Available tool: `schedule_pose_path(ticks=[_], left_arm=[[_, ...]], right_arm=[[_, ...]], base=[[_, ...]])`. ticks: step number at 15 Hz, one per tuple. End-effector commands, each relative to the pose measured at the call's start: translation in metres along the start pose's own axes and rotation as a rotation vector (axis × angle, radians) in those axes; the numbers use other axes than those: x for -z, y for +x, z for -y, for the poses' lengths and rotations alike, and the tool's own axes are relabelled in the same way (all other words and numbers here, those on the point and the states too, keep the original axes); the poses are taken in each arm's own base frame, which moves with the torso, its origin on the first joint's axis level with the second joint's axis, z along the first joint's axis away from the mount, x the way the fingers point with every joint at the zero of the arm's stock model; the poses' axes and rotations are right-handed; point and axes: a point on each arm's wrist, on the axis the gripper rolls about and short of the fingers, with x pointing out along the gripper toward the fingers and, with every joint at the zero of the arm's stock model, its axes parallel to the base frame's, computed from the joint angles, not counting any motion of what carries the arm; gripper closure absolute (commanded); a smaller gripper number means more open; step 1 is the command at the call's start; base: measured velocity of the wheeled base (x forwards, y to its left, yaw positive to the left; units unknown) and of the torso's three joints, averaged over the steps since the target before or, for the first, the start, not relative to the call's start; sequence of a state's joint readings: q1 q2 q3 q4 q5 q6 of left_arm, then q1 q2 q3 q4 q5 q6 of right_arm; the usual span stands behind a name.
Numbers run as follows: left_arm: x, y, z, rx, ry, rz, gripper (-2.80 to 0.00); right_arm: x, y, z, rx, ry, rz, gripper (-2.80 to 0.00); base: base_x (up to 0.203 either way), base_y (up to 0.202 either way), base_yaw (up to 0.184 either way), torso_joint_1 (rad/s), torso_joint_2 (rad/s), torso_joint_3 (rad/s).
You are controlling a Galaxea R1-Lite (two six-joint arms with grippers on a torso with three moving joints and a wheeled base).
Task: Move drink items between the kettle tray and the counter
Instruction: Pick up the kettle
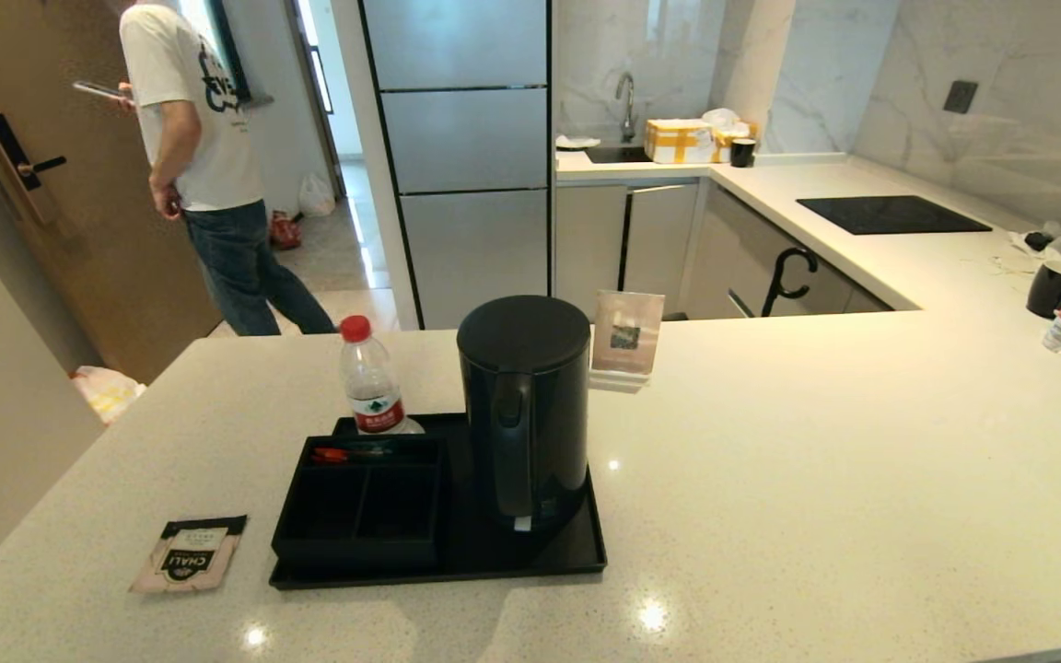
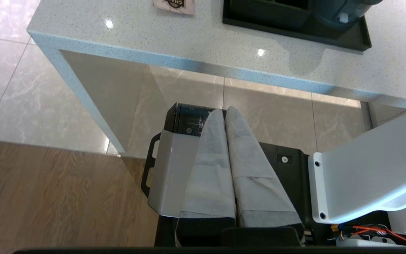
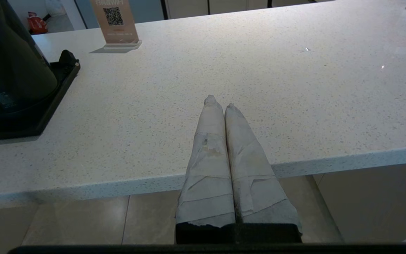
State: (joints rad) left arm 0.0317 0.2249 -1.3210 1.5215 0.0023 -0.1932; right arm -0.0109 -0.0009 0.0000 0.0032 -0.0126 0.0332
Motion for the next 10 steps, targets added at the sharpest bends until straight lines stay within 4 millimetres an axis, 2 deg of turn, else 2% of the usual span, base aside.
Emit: schedule_pose_path(ticks=[1,2,3,4,6,8,10], left_arm=[[0.009,0.002,-0.003,-0.001,0.008,0.004,0.00],[0.021,0.009,-0.006,-0.003,0.015,-0.008,0.00],[0.034,0.025,-0.009,-0.013,0.022,-0.057,0.00],[0.040,0.050,-0.010,-0.021,0.028,-0.090,0.00],[0.041,0.085,-0.010,-0.008,0.037,0.012,0.00],[0.031,0.120,-0.009,0.006,0.038,0.189,0.00],[0.030,0.127,-0.009,0.003,0.039,0.252,0.00]], right_arm=[[0.000,0.000,0.000,-0.002,0.001,-0.002,0.00],[0.000,0.000,0.000,-0.002,0.001,-0.002,0.00],[0.000,0.000,0.000,-0.002,0.001,-0.002,0.00],[0.000,0.000,0.000,0.000,0.001,-0.002,0.00],[0.000,0.000,0.000,0.000,-0.001,-0.002,0.00],[0.000,0.000,0.000,0.000,-0.001,-0.002,0.00],[0.000,0.000,0.000,0.000,-0.001,-0.002,0.00]], base=[[0.000,0.000,0.000,0.000,0.00,0.000],[0.000,0.000,0.000,0.000,0.00,0.000],[0.000,0.000,0.000,0.000,0.00,0.000],[0.000,0.000,0.000,0.000,0.00,0.000],[0.000,0.000,0.000,0.000,0.00,0.000],[0.000,0.000,0.000,0.000,0.00,0.000],[0.000,0.000,0.000,0.000,0.00,0.000]])
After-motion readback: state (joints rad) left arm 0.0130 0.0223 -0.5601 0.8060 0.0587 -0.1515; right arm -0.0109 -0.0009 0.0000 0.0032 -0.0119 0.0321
